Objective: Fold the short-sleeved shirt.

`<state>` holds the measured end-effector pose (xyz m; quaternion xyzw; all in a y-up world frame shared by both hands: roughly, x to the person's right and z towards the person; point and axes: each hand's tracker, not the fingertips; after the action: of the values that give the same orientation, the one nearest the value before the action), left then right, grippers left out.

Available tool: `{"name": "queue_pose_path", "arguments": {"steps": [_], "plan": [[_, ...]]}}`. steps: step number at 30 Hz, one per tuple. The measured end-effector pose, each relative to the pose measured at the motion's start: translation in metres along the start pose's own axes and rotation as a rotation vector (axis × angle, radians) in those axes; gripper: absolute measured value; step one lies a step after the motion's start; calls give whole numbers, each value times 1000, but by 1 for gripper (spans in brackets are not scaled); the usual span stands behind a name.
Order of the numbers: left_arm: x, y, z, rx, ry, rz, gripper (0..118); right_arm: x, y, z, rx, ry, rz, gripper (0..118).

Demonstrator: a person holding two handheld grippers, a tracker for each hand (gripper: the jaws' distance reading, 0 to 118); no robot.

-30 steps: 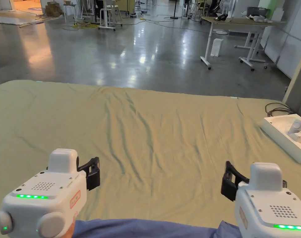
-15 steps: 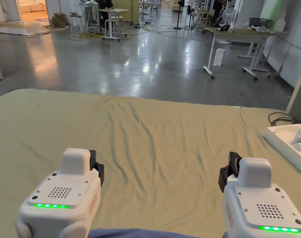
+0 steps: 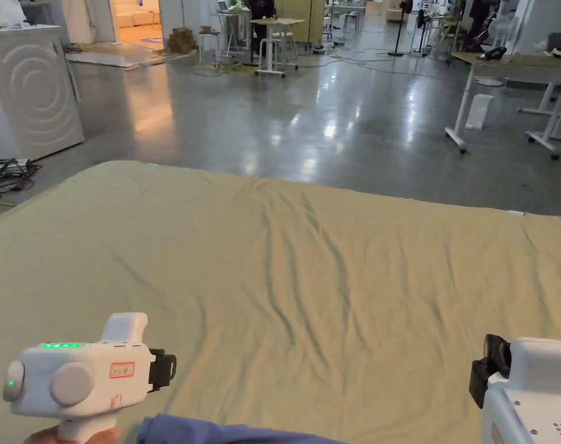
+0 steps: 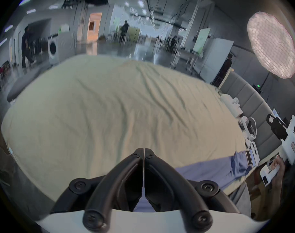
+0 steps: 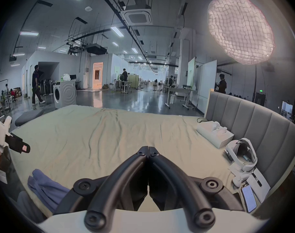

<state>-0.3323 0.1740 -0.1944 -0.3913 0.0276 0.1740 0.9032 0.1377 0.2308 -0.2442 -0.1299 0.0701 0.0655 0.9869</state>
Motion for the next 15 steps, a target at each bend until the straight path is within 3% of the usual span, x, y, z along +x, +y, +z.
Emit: {"name": "queue_pose_path", "arguments": {"steps": [2,3,8,15], "plan": [[-28,-8,-8,-87,-29,51,56,0,-5,-4,-28,6,0,0],[-40,-10,-11,-117,-44,76,65,0,-7,-6,-39,7,2,0],[-93,-27,-33,-233,-106,164,66,-1,-17,-14,-97,9,8,0],[-136,-51,-69,-322,-383,319,66,-2,-28,-21,-156,8,16,0]]}}
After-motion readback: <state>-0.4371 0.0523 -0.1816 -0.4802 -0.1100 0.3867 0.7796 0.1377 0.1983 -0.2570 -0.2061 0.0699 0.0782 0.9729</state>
